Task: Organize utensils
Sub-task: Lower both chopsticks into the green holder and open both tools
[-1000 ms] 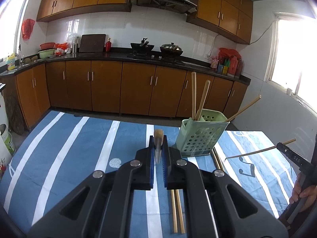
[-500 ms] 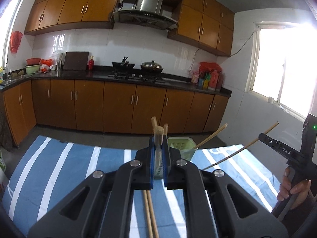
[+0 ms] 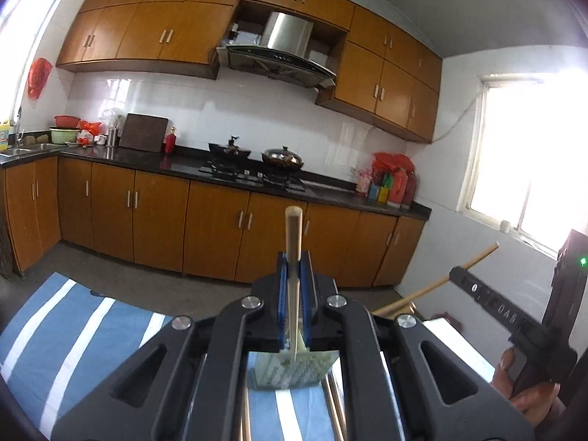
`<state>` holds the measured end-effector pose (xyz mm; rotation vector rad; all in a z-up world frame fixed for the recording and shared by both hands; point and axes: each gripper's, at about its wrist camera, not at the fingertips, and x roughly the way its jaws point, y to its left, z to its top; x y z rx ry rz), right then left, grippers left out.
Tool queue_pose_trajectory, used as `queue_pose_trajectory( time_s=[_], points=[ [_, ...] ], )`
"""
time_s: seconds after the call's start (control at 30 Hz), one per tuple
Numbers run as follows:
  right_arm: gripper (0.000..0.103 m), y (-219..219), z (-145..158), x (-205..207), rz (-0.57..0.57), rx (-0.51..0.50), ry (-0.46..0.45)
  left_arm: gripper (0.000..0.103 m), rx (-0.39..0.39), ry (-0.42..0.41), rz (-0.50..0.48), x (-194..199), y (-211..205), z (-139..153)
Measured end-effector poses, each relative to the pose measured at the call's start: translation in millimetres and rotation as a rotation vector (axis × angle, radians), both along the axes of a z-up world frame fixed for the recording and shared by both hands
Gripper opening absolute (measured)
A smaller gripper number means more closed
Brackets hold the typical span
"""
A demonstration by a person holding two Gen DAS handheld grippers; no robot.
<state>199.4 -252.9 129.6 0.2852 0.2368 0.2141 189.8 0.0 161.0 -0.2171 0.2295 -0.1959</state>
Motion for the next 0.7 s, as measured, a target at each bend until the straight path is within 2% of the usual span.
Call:
queue_pose_trajectory(
  time_s=[0.17,0.4,0.5,0.7],
  points=[
    [0.007,9.4,-13.2,19.0,-0.002,-0.031,0.046,0.008,-0.017,-0.065,0.041,14.0,-5.9,1.8],
    [0.007,7.4,-22.0,25.6,0.007,-0.033,0.073,0.008,-0.013,-0.136,0.072,22.1,-15.0,13.0],
    [0.007,10.7,-22.9,29.4,0.013,-0.046,0.084,0.008,-0.012,-0.125,0.076,30.4,-19.8,7.0],
    [0.007,17.5,-30.0,36.9,0.027,-0.067,0.125,0.008,0.024,-0.067,0.076,52.0,-28.4,-22.5]
  ],
)
